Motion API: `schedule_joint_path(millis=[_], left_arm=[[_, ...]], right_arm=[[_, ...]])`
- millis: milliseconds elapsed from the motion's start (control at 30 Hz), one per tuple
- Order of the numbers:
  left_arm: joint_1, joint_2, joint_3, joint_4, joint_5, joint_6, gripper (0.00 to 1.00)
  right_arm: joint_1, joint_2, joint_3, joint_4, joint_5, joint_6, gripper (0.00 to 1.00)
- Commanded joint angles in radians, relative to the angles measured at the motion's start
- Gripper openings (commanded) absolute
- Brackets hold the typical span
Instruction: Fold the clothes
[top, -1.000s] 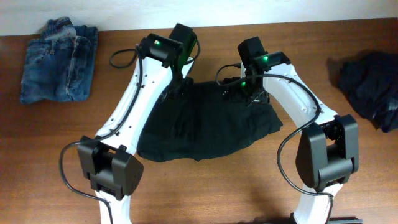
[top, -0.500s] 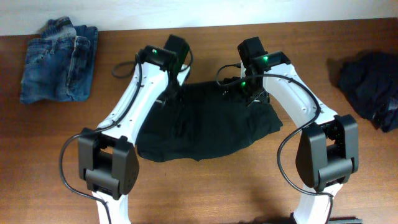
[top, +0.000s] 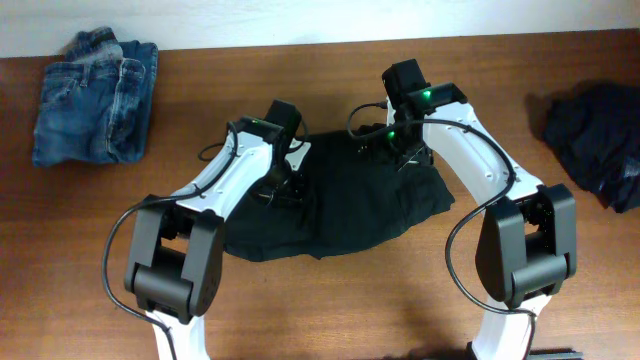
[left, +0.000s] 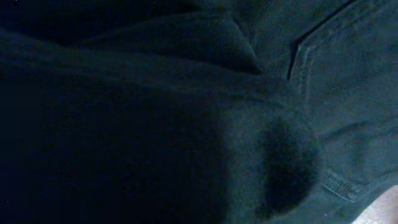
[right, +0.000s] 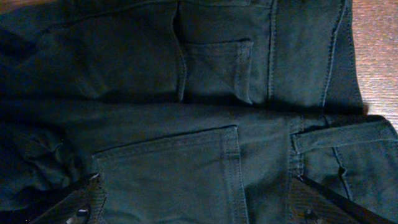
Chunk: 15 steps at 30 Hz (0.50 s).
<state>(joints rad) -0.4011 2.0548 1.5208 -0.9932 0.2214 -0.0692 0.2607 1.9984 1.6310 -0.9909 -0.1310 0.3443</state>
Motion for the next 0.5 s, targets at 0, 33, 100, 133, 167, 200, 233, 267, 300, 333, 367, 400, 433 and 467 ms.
schedule_joint_path(millis=[0,33,100,133,167,200,233,267,300,333,367,400,433,467], left_arm=[[-0.005,-0.004,-0.031,0.008,0.046,0.002,0.01],[-0.005,-0.004,-0.031,0.013,0.046,0.002,0.01],[-0.005,-0.004,-0.030,0.017,0.045,0.002,0.02],[-0.004,-0.004,-0.028,0.016,0.045,0.002,0.02],[-0.002,-0.005,-0.022,0.012,0.045,0.002,0.02],[0.000,-0.006,-0.016,0.010,0.045,0.002,0.02],[0.003,-0.013,-0.002,-0.002,0.045,0.003,0.02],[0.005,-0.019,0.008,-0.013,0.045,0.017,0.02],[0.005,-0.035,0.022,-0.031,0.045,0.041,0.02],[0.005,-0.060,0.037,-0.048,0.044,0.071,0.04],[0.005,-0.082,0.045,-0.055,0.043,0.087,0.07],[0.005,-0.142,0.060,-0.061,0.001,0.088,0.29],[0.005,-0.167,0.063,-0.061,-0.028,0.088,0.40],[0.005,-0.187,0.065,-0.062,-0.055,0.088,0.48]], right_arm=[[-0.001,0.008,-0.005,0.000,0.011,0.009,0.99],[-0.001,0.008,-0.005,0.000,0.011,0.010,0.99],[-0.001,0.008,-0.005,-0.001,0.011,0.009,0.99],[-0.001,0.008,-0.005,-0.003,0.012,0.009,0.99],[-0.001,0.008,-0.005,-0.005,0.012,0.009,0.99],[-0.001,0.008,-0.005,-0.006,0.012,0.009,0.99],[-0.001,0.008,-0.005,-0.007,0.012,0.009,0.99],[-0.001,0.008,-0.005,-0.008,0.013,0.009,0.99],[-0.001,0.008,-0.005,-0.007,0.013,0.009,0.99],[-0.001,0.008,-0.005,-0.007,0.013,0.009,0.99],[-0.001,0.008,-0.005,-0.006,0.013,0.009,0.99],[-0.001,0.008,-0.005,-0.006,0.013,0.009,0.99],[-0.001,0.008,-0.005,-0.006,0.013,0.009,0.99],[-0.001,0.008,-0.005,-0.006,0.013,0.009,0.99]])
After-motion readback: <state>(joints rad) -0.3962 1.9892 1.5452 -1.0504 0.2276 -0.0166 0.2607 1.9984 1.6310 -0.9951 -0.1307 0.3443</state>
